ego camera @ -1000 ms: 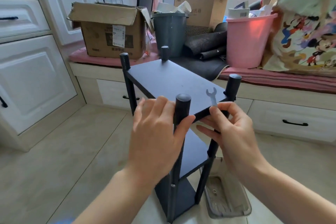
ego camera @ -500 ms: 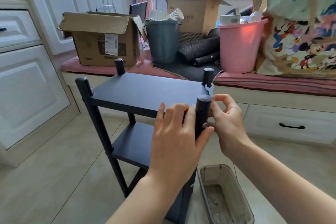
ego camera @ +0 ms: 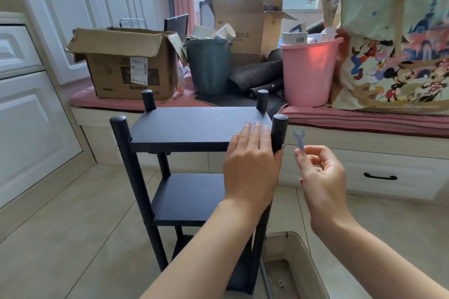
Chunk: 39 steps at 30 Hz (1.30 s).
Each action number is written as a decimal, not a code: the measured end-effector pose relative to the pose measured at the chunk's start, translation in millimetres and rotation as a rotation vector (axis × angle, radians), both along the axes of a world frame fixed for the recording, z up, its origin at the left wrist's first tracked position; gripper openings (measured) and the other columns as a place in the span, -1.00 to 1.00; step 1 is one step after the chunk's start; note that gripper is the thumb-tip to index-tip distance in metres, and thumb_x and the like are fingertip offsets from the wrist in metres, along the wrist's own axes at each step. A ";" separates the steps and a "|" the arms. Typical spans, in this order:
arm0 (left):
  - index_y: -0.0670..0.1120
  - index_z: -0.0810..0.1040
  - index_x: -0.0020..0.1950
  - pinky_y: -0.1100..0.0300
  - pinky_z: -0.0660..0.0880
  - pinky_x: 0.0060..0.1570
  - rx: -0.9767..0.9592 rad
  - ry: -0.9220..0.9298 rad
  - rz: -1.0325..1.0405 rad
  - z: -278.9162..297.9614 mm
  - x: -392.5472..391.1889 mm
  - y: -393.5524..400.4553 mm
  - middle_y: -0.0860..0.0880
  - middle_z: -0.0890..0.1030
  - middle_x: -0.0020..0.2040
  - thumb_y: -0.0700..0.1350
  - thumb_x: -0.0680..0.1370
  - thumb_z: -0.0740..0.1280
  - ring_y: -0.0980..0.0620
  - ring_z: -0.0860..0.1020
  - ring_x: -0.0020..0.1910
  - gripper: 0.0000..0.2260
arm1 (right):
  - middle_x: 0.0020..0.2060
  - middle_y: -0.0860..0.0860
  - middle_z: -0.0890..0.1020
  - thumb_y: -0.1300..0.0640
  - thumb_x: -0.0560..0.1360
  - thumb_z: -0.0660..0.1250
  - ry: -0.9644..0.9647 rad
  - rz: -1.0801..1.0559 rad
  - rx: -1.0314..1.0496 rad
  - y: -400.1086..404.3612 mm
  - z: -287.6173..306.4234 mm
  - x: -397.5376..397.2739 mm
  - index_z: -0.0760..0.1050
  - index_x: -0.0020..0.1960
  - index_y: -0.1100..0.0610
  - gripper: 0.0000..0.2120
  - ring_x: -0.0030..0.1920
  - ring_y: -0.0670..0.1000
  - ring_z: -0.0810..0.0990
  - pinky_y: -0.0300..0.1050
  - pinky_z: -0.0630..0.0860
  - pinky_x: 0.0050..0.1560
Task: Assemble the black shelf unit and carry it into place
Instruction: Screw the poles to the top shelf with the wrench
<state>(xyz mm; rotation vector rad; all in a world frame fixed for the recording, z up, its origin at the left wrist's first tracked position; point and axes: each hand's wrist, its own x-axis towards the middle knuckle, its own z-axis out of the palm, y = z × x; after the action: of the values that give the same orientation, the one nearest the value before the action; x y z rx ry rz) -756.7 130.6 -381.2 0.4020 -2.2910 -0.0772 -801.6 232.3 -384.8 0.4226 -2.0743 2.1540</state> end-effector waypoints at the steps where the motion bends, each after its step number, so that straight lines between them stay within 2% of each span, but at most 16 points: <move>1: -0.21 0.54 0.38 -0.03 0.31 0.45 0.013 0.023 -0.051 1.5 3.1 -4.2 -0.17 0.56 0.36 0.01 0.61 0.37 -0.14 0.44 0.46 -0.58 | -0.26 -0.04 0.50 0.08 0.58 0.34 0.010 0.005 -0.002 3.3 0.1 -0.7 0.50 -0.12 -0.03 -0.90 -0.26 -0.07 0.46 -0.10 0.47 -0.13; 3: -0.23 0.55 0.36 -0.04 0.24 0.46 0.021 0.083 -0.091 5.3 16.1 -15.6 -0.16 0.57 0.36 -0.09 0.58 0.42 -0.15 0.40 0.48 -0.61 | -0.31 -0.05 0.48 0.08 0.56 0.36 0.030 0.034 -0.022 8.0 0.7 -0.7 0.51 -0.12 -0.01 -0.91 -0.30 -0.09 0.43 -0.12 0.46 -0.17; 8: -0.19 0.56 0.36 -0.10 0.08 0.56 -0.017 0.220 0.032 20.3 64.8 -70.6 -0.13 0.56 0.38 -0.22 0.58 0.39 -0.15 0.31 0.53 -0.65 | -0.43 -0.12 0.54 0.11 0.53 0.42 0.138 0.179 -0.035 5.8 3.7 14.6 0.56 -0.20 0.05 -0.87 -0.38 -0.12 0.44 -0.30 0.44 -0.33; 12: -0.17 0.54 0.40 -0.13 -0.09 0.56 -0.023 0.162 0.133 24.4 102.8 -106.9 -0.13 0.48 0.45 -0.12 0.60 0.38 -0.16 0.23 0.57 -0.63 | -0.45 -0.04 0.50 0.17 0.52 0.42 0.204 0.295 -0.028 -4.2 5.3 33.3 0.56 -0.23 0.06 -0.85 -0.42 -0.13 0.39 -0.30 0.35 -0.40; 15: -0.12 0.48 0.45 0.01 -0.17 0.55 0.060 0.222 0.202 22.4 124.9 -127.8 -0.09 0.38 0.53 -0.07 0.62 0.36 -0.07 0.15 0.60 -0.60 | -0.45 0.05 0.49 0.17 0.51 0.41 0.229 0.363 0.016 -13.1 4.5 42.9 0.56 -0.22 0.07 -0.86 -0.43 -0.11 0.38 -0.29 0.34 -0.42; 17: -0.07 0.40 0.50 0.15 -0.06 0.54 0.249 0.340 0.193 20.3 133.2 -138.3 -0.03 0.32 0.56 -0.06 0.63 0.34 0.02 0.16 0.58 -0.56 | -0.46 -0.01 0.48 0.18 0.52 0.41 0.228 0.404 0.047 -19.1 2.4 47.5 0.56 -0.19 0.10 -0.88 -0.42 -0.11 0.39 -0.30 0.36 -0.40; 19: -0.01 0.29 0.55 0.19 0.17 0.47 0.527 0.436 0.123 14.2 135.6 -145.1 0.04 0.31 0.55 -0.07 0.63 0.34 0.09 0.28 0.51 -0.50 | -0.48 -0.09 0.47 0.18 0.53 0.40 0.222 0.435 0.075 -24.8 -0.1 51.5 0.55 -0.20 0.11 -0.87 -0.42 -0.13 0.39 -0.31 0.36 -0.39; 21: 0.03 0.22 0.57 0.31 0.36 0.30 0.845 0.454 0.031 10.1 133.8 -146.8 0.07 0.35 0.51 -0.09 0.63 0.35 0.17 0.44 0.37 -0.46 | -0.47 -0.10 0.49 0.18 0.54 0.38 0.229 0.456 0.110 -29.8 -2.0 54.3 0.54 -0.22 0.10 -0.84 -0.43 -0.14 0.42 -0.30 0.38 -0.35; 23: 0.04 0.32 0.50 0.47 0.41 0.03 1.010 0.431 -0.015 6.8 131.8 -148.5 0.10 0.51 0.35 -0.09 0.64 0.34 0.31 0.55 0.14 -0.55 | -0.47 -0.06 0.53 0.18 0.55 0.38 0.236 0.469 0.137 -34.3 -3.9 57.2 0.54 -0.23 0.10 -0.83 -0.43 -0.12 0.46 -0.23 0.41 -0.33; 24: 0.03 0.43 0.41 0.45 0.44 -0.01 1.017 0.424 -0.022 5.2 131.9 -150.4 0.11 0.60 0.22 -0.09 0.64 0.33 0.32 0.57 0.07 -0.67 | -0.47 -0.04 0.54 0.18 0.55 0.38 0.241 0.477 0.153 -36.8 -4.7 59.2 0.54 -0.22 0.10 -0.83 -0.43 -0.10 0.47 -0.17 0.42 -0.33; 26: 0.01 0.57 0.21 0.30 0.53 0.08 0.976 0.441 -0.016 2.7 133.1 -152.6 0.14 0.66 0.00 -0.10 0.64 0.33 0.30 0.61 -0.01 -0.85 | -0.47 -0.01 0.55 0.17 0.55 0.38 0.247 0.489 0.185 -41.6 -6.1 62.9 0.54 -0.22 0.09 -0.84 -0.43 -0.07 0.48 -0.06 0.44 -0.32; 28: 0.01 0.61 0.18 0.19 0.55 0.18 0.960 0.446 -0.025 1.8 135.6 -151.3 0.16 0.66 -0.01 -0.10 0.63 0.35 0.32 0.62 -0.02 -0.86 | -0.46 0.00 0.57 0.16 0.56 0.37 0.252 0.507 0.215 -45.9 -7.3 66.9 0.55 -0.20 0.09 -0.85 -0.42 -0.01 0.50 0.02 0.48 -0.30; 31: 0.00 0.64 0.19 0.04 0.54 0.26 1.028 0.455 -0.066 4.6 141.5 -144.4 0.07 0.70 0.05 -0.09 0.60 0.39 0.13 0.64 0.13 -0.83 | -0.42 0.04 0.60 0.15 0.58 0.34 0.232 0.572 0.229 -51.7 -9.5 72.6 0.58 -0.14 0.11 -0.87 -0.35 0.22 0.49 0.14 0.47 -0.27; 34: 0.04 0.67 0.11 -0.04 0.56 0.23 1.114 0.449 -0.138 8.6 151.9 -136.2 0.09 0.73 0.02 -0.10 0.55 0.46 0.08 0.67 0.10 -0.85 | -0.40 0.05 0.61 0.17 0.59 0.31 0.162 0.663 0.236 -58.8 -10.8 79.6 0.63 -0.07 0.12 -0.86 -0.37 0.17 0.47 0.04 0.47 -0.29; 37: 0.03 0.68 0.13 0.02 0.62 0.10 1.138 0.374 -0.196 11.6 164.6 -128.6 0.14 0.73 -0.03 -0.04 0.47 0.51 0.09 0.71 -0.03 -0.76 | -0.41 0.01 0.60 0.22 0.59 0.30 0.058 0.723 0.259 -65.8 -12.8 84.1 0.68 -0.07 0.05 -0.81 -0.40 -0.06 0.47 -0.21 0.47 -0.31; 39: 0.05 0.69 0.12 0.06 0.63 0.05 1.121 0.329 -0.213 11.4 173.0 -126.9 0.12 0.71 0.04 0.06 0.38 0.54 0.07 0.71 -0.02 -0.67 | -0.41 -0.03 0.58 0.24 0.60 0.27 0.010 0.761 0.288 -69.3 -14.4 86.1 0.68 -0.07 0.03 -0.76 -0.39 -0.08 0.47 -0.25 0.48 -0.30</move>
<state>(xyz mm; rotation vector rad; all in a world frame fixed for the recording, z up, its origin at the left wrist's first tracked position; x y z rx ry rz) -583.7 3.8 -369.9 0.6253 -1.7545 -1.4471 -715.5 163.0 -399.3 1.4527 -2.4966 2.1369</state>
